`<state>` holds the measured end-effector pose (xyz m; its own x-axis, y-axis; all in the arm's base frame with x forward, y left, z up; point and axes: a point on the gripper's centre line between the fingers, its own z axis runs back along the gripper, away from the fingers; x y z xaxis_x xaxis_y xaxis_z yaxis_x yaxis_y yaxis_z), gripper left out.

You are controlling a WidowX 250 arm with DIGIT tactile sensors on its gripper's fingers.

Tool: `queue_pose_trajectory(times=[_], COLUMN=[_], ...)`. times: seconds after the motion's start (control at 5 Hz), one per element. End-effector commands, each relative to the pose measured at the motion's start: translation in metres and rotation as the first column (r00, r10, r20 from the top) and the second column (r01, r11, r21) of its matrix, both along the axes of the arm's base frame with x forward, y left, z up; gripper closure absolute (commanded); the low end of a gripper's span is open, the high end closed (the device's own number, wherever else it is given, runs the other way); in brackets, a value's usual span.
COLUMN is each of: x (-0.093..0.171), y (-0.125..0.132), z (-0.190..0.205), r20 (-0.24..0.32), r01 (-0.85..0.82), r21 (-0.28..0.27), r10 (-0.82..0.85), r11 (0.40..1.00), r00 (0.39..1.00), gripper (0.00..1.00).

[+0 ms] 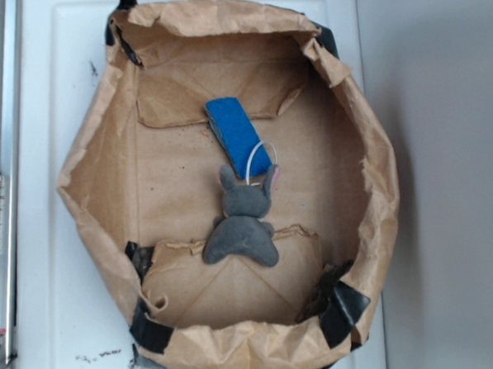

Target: Grab the gray animal.

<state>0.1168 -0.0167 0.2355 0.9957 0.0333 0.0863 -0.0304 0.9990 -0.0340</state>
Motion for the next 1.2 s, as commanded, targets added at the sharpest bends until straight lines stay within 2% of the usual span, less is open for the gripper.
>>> queue_pose_trajectory(times=[0.0,0.2,0.4,0.6,0.8,1.0], x=[0.000,0.039,0.060,0.083,0.117,0.135], y=[0.000,-0.006,-0.018,-0.030,-0.022,-0.003], z=[0.000,0.006,-0.002,-0.021,-0.055,-0.063], r20=[0.000,0.035,0.048,0.069,0.016,-0.093], r01=[0.000,-0.064,-0.078,0.005,0.192,0.238], r21=[0.000,-0.003,0.009,0.022,0.050,0.001], r10=[0.000,0.064,0.078,-0.006,-0.193,-0.237], r11=[1.000,0.998,0.997,1.000,0.980,0.971], r00=[1.000,0.997,0.996,0.998,0.981,0.967], gripper=[0.00,0.00,0.00,0.00,0.00,0.00])
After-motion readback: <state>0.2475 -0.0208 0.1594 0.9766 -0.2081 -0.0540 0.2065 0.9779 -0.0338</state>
